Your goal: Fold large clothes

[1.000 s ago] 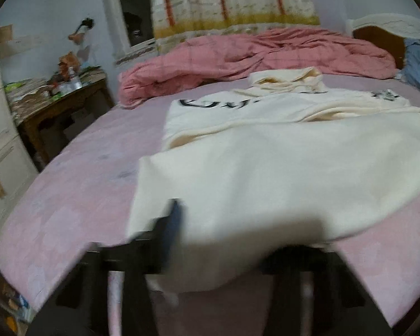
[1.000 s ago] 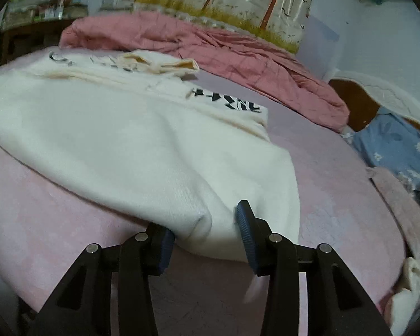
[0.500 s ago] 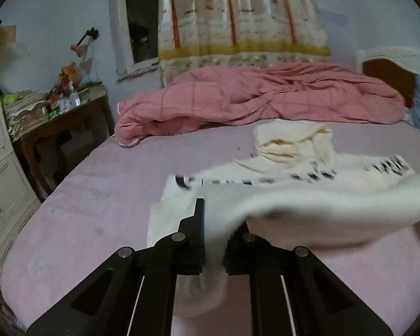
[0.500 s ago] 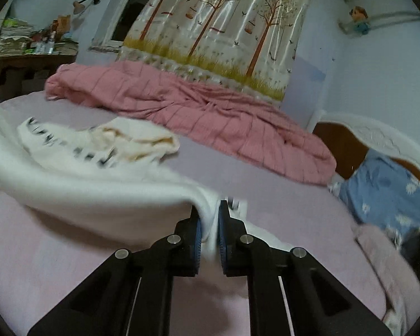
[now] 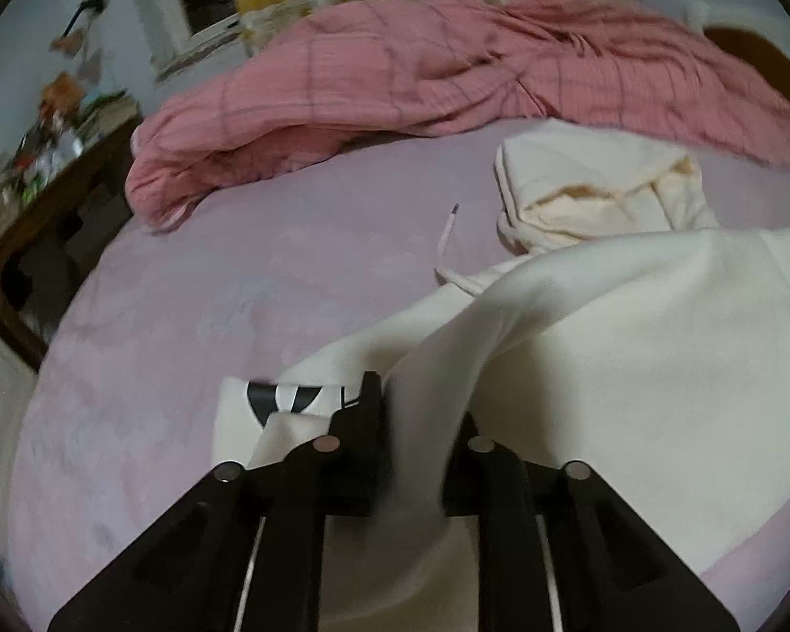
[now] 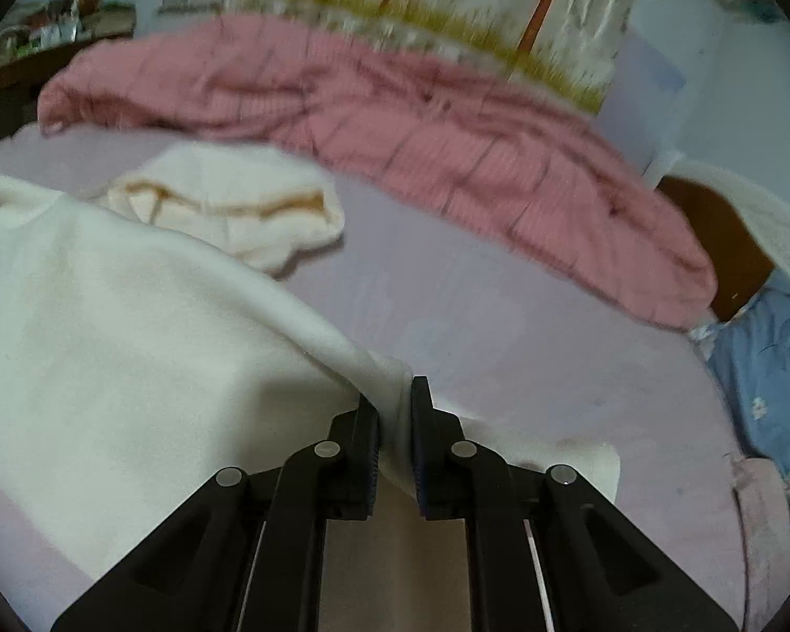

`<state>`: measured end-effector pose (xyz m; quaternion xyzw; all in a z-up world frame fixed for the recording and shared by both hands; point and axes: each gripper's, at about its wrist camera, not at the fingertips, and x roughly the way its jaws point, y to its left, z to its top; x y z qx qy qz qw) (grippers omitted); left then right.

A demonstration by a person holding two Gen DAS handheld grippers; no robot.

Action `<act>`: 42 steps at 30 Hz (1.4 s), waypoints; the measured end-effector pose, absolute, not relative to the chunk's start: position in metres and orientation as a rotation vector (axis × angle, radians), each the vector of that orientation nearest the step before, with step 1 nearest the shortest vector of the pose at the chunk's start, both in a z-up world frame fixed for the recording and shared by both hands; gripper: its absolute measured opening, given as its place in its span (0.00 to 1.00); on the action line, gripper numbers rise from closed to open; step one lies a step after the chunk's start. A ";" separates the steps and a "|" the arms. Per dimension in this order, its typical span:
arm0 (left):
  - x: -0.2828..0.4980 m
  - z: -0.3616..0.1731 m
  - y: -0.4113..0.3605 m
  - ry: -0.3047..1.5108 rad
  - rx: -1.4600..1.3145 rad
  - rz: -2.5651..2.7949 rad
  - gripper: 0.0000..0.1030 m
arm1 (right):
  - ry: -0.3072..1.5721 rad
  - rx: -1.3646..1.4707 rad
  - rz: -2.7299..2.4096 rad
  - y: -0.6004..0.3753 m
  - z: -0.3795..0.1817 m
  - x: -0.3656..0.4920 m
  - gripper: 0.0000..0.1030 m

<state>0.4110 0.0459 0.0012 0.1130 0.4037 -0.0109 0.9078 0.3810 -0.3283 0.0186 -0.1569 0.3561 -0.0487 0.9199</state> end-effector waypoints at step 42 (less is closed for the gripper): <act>0.344 0.005 0.141 0.598 0.063 0.117 0.89 | 0.607 0.171 -0.195 -0.436 -0.003 0.313 0.08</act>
